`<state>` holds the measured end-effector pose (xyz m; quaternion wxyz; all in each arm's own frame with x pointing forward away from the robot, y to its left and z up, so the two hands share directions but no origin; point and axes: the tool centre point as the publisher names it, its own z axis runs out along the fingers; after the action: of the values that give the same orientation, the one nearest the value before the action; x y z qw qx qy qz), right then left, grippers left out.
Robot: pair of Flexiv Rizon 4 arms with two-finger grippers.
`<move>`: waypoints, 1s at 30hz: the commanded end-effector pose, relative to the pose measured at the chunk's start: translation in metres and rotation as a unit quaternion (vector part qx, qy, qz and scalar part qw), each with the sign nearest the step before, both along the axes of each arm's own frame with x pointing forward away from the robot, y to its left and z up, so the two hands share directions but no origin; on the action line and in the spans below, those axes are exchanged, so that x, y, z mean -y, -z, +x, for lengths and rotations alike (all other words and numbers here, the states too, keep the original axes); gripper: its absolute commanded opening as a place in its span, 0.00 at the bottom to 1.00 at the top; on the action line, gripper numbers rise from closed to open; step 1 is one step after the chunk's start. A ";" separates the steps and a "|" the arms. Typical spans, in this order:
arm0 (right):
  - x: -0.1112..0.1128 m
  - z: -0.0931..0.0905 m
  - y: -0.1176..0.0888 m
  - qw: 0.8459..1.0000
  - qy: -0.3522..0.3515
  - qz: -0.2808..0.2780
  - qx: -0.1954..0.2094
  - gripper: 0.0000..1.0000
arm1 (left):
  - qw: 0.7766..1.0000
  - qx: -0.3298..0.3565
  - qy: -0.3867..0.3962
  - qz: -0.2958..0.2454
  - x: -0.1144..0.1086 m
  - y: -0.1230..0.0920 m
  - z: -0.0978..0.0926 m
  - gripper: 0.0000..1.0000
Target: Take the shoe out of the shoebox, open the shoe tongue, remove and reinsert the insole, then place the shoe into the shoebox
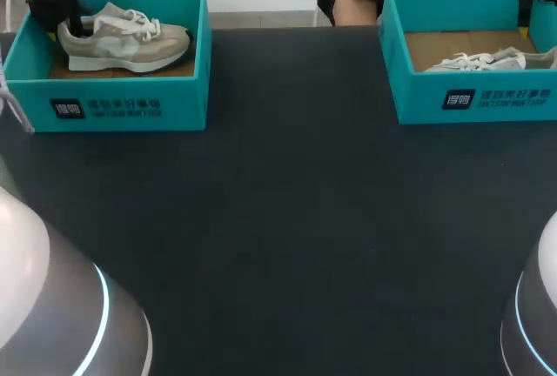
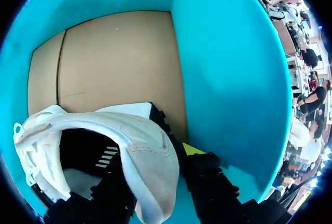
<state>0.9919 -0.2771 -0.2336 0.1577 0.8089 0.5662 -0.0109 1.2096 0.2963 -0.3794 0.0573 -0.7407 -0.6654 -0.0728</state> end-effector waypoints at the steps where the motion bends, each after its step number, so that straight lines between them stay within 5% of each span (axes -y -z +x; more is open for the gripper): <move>1: 0.000 -0.001 0.000 1.000 0.000 0.000 0.001 1.00 | 1.000 -0.029 -0.003 0.003 0.000 0.004 0.012 0.22; 3: 0.000 -0.001 0.000 1.000 0.000 0.000 0.001 1.00 | 0.999 -0.029 0.002 0.013 -0.002 0.000 0.009 0.01; 4: 0.000 -0.001 0.000 1.000 0.000 0.000 0.001 1.00 | 0.999 -0.029 0.001 0.015 -0.002 -0.002 0.009 0.00; 11: 0.000 -0.001 0.000 1.000 0.000 0.000 0.001 1.00 | 0.997 -0.080 0.009 -0.012 -0.002 -0.051 -0.006 0.00; 21: 0.000 -0.001 0.000 1.000 0.000 0.000 0.001 1.00 | 0.995 -0.085 0.026 -0.036 0.002 -0.156 -0.025 0.00; 27: 0.000 -0.001 0.000 1.000 0.000 0.000 0.001 1.00 | 0.997 -0.073 0.022 -0.014 -0.006 -0.190 -0.032 0.00; 30: 0.000 -0.001 0.000 1.000 0.000 0.000 0.001 1.00 | 0.997 -0.073 0.022 -0.014 -0.006 -0.190 -0.032 0.00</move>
<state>0.9918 -0.2772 -0.2336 0.1577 0.8090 0.5662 -0.0109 1.1822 0.3057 -0.2209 0.0965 -0.7584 -0.6446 -0.0077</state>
